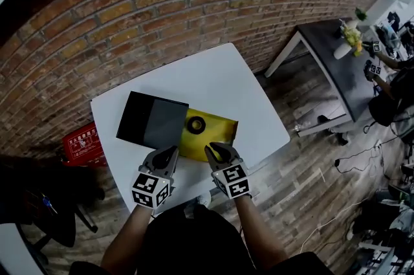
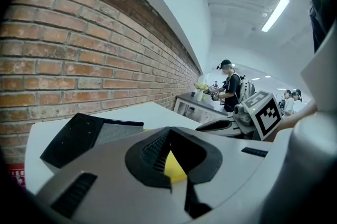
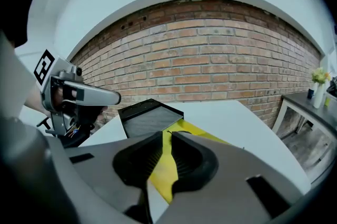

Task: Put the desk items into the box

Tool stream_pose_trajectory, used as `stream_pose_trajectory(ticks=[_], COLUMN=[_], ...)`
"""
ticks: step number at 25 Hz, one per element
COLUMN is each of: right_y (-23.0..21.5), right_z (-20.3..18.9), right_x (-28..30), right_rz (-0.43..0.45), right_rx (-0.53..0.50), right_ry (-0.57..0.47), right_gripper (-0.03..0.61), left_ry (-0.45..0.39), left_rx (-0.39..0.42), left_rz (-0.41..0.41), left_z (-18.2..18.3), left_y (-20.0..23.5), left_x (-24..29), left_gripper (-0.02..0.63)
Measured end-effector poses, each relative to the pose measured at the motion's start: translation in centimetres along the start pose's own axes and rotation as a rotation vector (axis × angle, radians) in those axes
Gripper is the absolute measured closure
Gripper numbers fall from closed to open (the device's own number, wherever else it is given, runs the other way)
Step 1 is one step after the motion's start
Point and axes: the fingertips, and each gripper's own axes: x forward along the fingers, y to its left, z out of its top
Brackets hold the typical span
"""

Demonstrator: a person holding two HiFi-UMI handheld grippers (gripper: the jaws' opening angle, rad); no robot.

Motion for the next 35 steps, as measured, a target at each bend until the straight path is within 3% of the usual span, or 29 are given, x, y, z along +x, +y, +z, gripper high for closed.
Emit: stream_pose_trajectory(ticks=[9,18,35], right_y=[0.8,0.3,0.2], right_z=[2.7,3.3,2.6], right_x=[-6.6,-11.9,-14.2], right_rz=[-0.018,-0.053,-0.083], right_rx=[-0.004,0.061,0.083], right_ry=[-0.125,-0.212,-0.239], right_gripper=[0.545,0.557,0.557], left_ry=[-0.029,-0.062,-0.055], left_rx=[0.034,0.050,0.039], left_rz=[-0.027,-0.022,-0.028], left_z=[0.9,1.9,1.3], left_y=[-1.5,-2.3,-2.3], left_x=[-2.3,-4.4,-5.1], left_gripper=[0.601,0.601,0.601])
